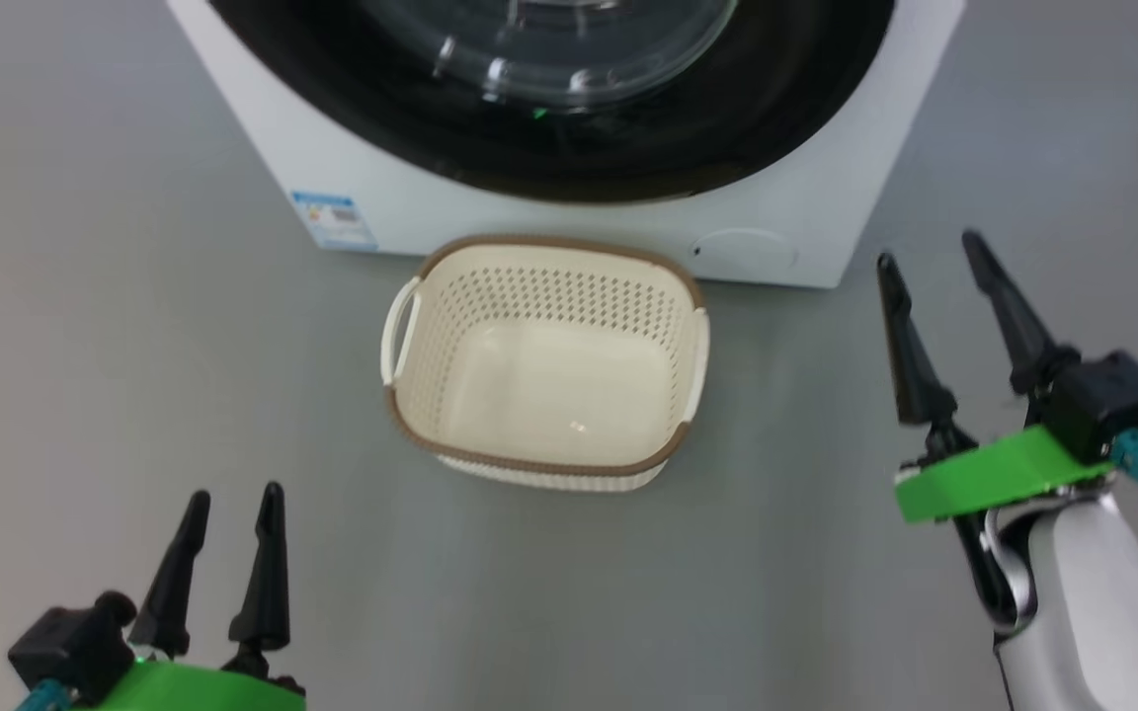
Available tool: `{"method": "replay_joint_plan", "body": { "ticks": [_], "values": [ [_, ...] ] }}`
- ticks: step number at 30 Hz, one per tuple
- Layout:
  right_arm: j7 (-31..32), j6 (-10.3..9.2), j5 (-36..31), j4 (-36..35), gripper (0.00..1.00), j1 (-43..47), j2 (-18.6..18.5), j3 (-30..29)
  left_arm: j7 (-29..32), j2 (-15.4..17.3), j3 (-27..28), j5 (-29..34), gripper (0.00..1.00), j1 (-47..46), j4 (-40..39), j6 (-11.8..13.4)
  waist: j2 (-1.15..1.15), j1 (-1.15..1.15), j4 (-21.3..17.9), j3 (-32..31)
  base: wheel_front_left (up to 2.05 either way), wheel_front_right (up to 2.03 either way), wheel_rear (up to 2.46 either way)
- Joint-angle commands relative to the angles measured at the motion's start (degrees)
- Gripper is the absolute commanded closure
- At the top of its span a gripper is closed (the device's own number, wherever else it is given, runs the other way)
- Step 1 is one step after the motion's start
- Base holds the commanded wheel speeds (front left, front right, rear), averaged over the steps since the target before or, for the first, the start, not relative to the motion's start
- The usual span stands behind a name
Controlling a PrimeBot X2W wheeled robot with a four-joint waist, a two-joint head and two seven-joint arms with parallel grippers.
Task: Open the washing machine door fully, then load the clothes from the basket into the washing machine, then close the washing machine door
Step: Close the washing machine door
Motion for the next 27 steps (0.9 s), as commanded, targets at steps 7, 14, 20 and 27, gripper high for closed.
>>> {"method": "replay_joint_plan", "body": {
  "ticks": [7, 14, 20, 27],
  "values": [
    [0.2, 0.02, 1.6, -5.7, 0.0, 8.7, 0.4, -0.7, -0.4, 0.5, 3.0, 2.2, 0.0, 3.0, -0.7, -0.1, 0.0, 0.0, -9.4, -10.4, 0.0, 0.0, 0.0],
    [0.2, 0.02, 1.8, -7.0, 0.0, 14.9, 0.8, -3.5, -0.4, 0.3, 4.1, 2.2, 0.0, 4.9, -0.1, -0.1, 0.0, 0.0, -11.1, -13.0, 0.0, 0.0, 0.0],
    [0.2, 0.02, 1.5, -6.3, 0.0, 19.1, 1.6, -4.8, -0.4, 0.1, 5.5, 2.6, 0.0, 7.1, 0.3, -0.1, 0.0, 0.0, -12.9, -14.6, 0.0, 0.0, 0.0],
    [0.2, 0.02, 1.0, -5.8, 0.0, 22.1, 2.2, -6.4, -0.4, 0.2, 6.1, 3.4, 0.0, 8.0, 0.7, -0.1, 0.0, 0.0, -13.3, -15.4, 0.0, 0.0, 0.0]
  ]
}}
